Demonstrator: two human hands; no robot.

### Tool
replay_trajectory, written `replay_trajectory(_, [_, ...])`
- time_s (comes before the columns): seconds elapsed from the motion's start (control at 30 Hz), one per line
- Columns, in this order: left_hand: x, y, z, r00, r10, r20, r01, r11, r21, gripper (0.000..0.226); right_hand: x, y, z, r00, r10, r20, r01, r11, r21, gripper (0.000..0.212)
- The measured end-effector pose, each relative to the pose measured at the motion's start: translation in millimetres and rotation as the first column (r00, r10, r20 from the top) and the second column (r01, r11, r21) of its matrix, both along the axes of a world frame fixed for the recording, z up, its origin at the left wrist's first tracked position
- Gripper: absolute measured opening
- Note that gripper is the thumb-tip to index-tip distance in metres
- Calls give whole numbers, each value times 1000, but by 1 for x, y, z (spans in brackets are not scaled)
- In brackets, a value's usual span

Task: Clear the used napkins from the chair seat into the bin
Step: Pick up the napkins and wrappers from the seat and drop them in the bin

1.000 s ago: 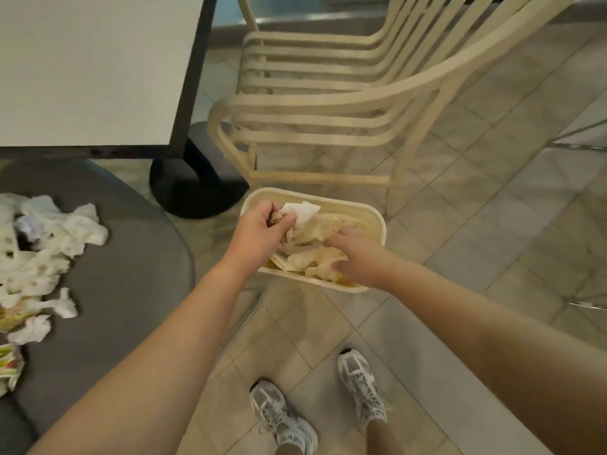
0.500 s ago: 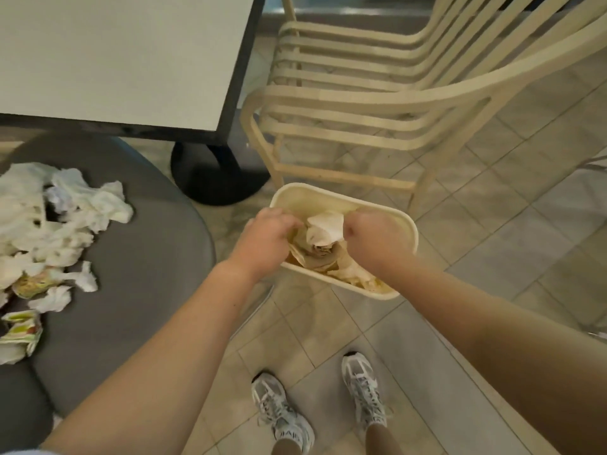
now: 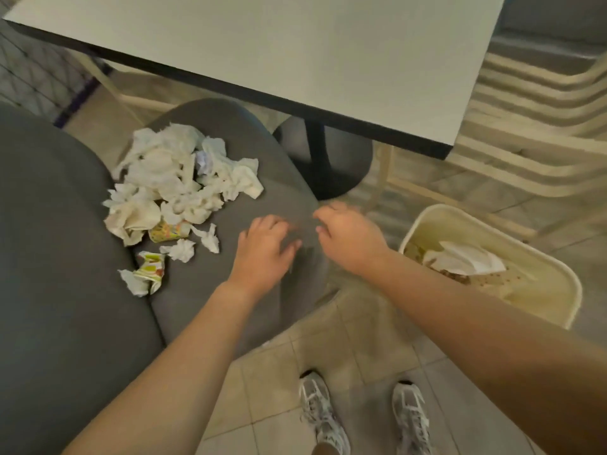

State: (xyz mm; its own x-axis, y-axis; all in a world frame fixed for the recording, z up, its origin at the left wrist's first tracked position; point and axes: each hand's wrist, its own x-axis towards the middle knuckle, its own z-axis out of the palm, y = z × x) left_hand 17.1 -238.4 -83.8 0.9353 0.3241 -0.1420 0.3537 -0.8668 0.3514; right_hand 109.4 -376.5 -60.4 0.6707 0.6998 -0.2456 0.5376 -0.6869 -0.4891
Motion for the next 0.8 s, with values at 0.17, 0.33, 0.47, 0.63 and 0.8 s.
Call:
replay_trajectory(0.17, [-25,65,-4,996,85,-31,-85,996,-8,42,-14,72,-7,996,89,-24,-91,993,-70,43])
replay_trajectory(0.33, [-37,111,-16,989,136,-50,-135,991,12,47,-15,120,-14,990,139,-27,-141,984,-108,52])
replay_trajectory(0.47, [-40,133,-29,978,184,-101,-185,983,8,53,-7,151,-24,983,179,-45,-184,974,-132,53])
replay_trajectory(0.63, [-18,159,-46,976,162,-148,-155,986,57,61,17,184,-44,978,204,-38,-207,965,-161,53])
replay_trajectory(0.8, [29,190,-63,967,144,-211,-134,989,58,67,47,218,-71,968,251,-15,-249,944,-216,55])
